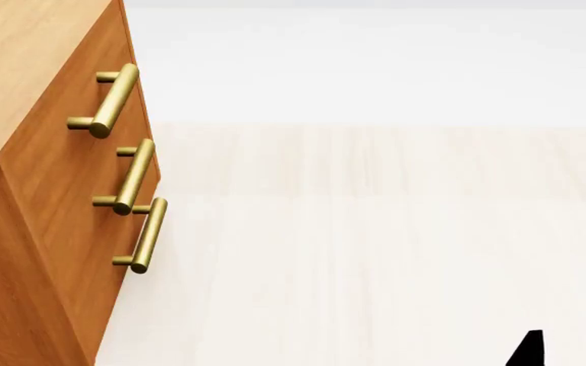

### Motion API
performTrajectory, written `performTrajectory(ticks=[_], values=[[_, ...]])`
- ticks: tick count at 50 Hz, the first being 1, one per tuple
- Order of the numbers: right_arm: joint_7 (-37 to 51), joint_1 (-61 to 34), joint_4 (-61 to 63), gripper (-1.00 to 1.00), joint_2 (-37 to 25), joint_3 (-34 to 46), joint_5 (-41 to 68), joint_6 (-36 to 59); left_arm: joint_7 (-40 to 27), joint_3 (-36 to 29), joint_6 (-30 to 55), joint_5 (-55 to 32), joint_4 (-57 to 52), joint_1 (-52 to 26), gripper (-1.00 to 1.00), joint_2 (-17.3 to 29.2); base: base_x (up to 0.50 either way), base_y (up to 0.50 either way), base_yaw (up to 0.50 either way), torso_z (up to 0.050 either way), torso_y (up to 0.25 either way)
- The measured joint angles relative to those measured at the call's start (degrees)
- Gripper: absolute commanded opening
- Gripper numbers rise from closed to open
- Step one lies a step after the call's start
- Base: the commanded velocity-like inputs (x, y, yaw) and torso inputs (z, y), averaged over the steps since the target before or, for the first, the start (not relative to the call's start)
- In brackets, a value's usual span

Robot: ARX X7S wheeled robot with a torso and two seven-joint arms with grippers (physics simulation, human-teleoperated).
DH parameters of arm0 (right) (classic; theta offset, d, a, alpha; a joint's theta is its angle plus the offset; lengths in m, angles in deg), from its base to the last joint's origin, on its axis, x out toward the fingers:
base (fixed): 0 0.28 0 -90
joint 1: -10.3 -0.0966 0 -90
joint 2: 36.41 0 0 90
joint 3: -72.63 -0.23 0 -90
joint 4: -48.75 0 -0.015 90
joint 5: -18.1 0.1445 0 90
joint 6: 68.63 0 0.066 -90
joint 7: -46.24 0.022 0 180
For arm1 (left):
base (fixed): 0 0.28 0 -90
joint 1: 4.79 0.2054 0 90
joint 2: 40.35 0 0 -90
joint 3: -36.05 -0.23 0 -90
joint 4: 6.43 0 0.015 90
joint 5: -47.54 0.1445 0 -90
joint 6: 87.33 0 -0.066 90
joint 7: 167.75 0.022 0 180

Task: Put the bowl on top of the cabinet.

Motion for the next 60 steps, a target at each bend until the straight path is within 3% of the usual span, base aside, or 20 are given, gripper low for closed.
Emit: performTrajectory(ticks=[21, 60], values=[[-0.08, -0.15, -0.19, 1.0, 0.25, 0.14, -0.44, 0.18, 0.54, 4.14, 0.26, 3.0, -3.83, 3.12, -1.0, -0.25, 0.0, 0.0, 0.0, 0.0, 0.0], [0.02, -0.55, -0.55, 1.0, 0.7, 0.18, -1.24, 0.66, 3.47, 5.85, -0.4, 4.97, -6.28, 7.78, -1.0, 1.26, 0.0, 0.0, 0.0, 0.0, 0.001]])
